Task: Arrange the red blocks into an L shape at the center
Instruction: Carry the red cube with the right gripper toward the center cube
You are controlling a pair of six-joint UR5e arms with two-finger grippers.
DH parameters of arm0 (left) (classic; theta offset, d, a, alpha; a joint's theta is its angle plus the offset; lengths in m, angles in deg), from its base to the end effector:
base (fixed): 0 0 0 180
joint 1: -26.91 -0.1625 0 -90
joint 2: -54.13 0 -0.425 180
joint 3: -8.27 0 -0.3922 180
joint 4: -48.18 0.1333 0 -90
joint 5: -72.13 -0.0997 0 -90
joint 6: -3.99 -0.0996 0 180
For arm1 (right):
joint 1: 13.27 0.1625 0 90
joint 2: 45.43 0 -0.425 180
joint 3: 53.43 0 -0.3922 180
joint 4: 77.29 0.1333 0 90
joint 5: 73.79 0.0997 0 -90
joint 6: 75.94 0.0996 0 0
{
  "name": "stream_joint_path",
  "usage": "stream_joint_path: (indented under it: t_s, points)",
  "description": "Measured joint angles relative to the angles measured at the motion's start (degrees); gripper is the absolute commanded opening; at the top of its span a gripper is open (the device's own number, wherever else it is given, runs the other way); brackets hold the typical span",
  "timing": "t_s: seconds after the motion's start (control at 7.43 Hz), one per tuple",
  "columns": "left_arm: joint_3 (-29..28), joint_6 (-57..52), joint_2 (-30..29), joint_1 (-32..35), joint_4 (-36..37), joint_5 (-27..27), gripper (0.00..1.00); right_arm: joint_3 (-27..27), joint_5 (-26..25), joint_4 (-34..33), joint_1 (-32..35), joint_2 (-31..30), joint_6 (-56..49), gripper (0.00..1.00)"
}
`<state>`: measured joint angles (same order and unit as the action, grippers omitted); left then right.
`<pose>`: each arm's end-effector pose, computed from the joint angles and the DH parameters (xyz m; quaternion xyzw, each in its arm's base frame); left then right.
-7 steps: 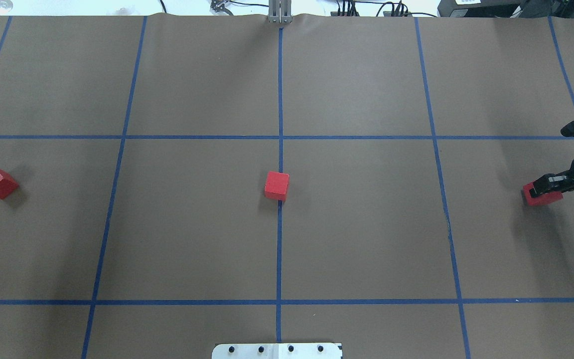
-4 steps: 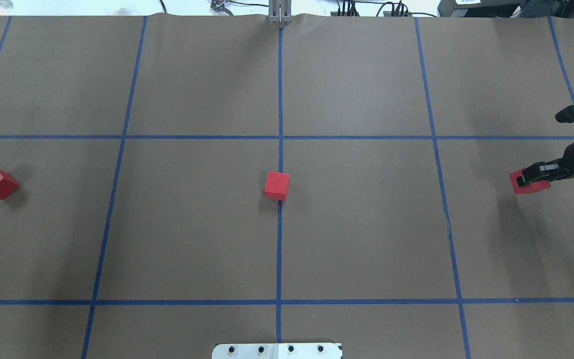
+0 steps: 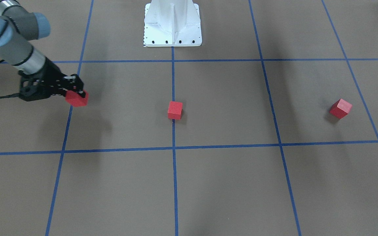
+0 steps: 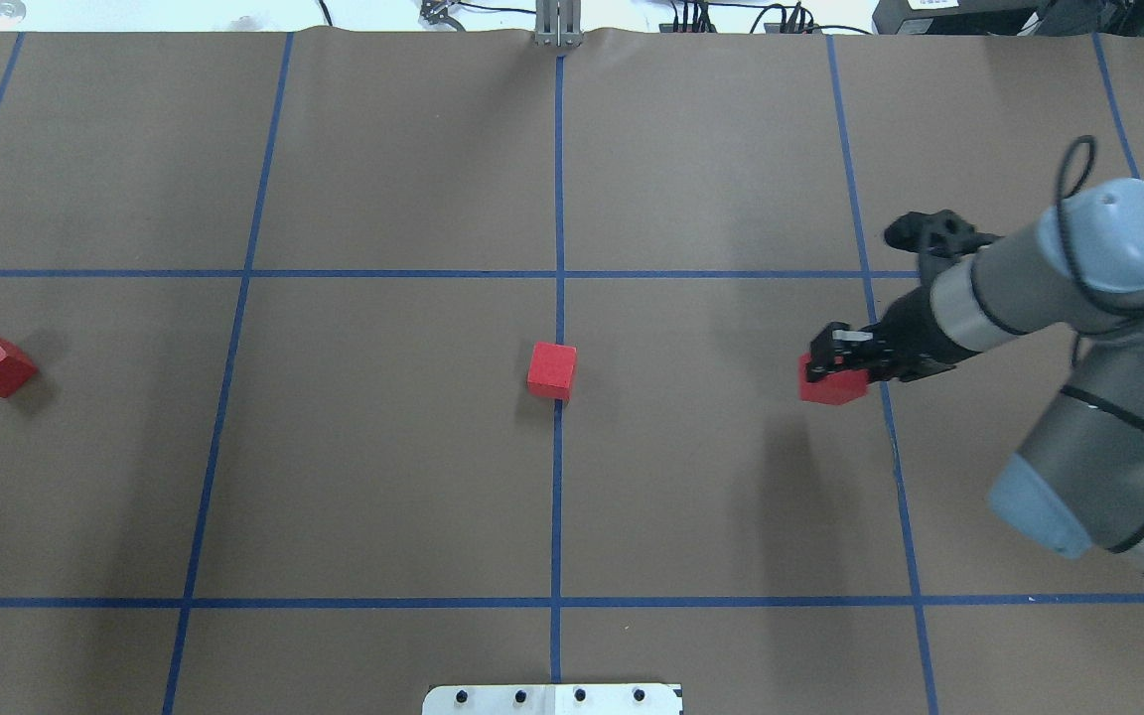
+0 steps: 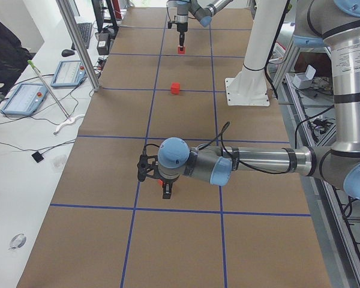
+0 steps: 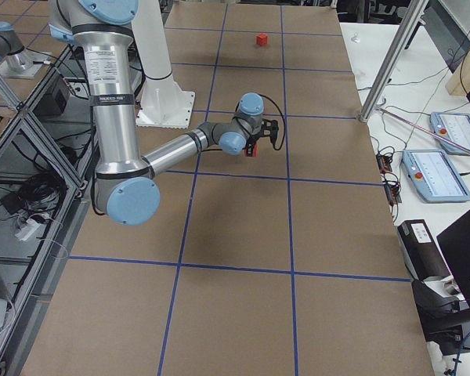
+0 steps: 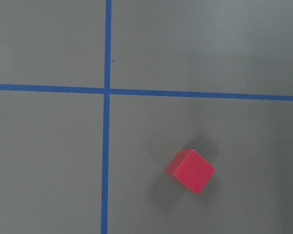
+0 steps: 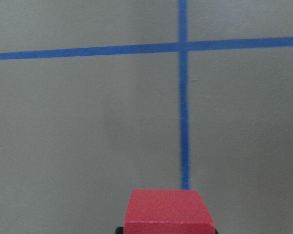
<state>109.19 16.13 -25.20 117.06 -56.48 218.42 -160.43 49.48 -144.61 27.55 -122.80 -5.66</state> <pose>-0.0516 -0.4239 0.6062 0.0649 0.4771 -0.0327 0.8758 -0.3729 -0.4260 0.3553 -0.0090 -0.4943 0.0334 0.8686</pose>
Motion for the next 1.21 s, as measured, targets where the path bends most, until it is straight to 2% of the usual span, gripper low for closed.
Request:
stream_joint_path:
  t_s: [0.27, 0.4, 0.81, 1.21]
  points:
    - [-0.5, 0.0, 0.0, -0.2, 0.0, -0.3, 1.00, 0.1, -8.7, -17.6, -9.2, 16.3, 4.5, 0.00]
    - [-0.6, 0.0, 0.0, -0.2, 0.0, -0.7, 1.00, 2.0, -12.2, -21.6, -12.4, 21.8, 5.5, 0.00]
    - [-0.7, 0.0, 0.0, -0.2, -0.2, -1.1, 1.00, 13.3, -14.8, -23.9, -15.7, 33.1, 6.2, 0.00]
    - [-0.7, -0.1, 0.0, -0.2, -0.3, -1.1, 1.00, 18.3, -15.6, -24.0, -16.3, 35.2, 5.3, 0.00]
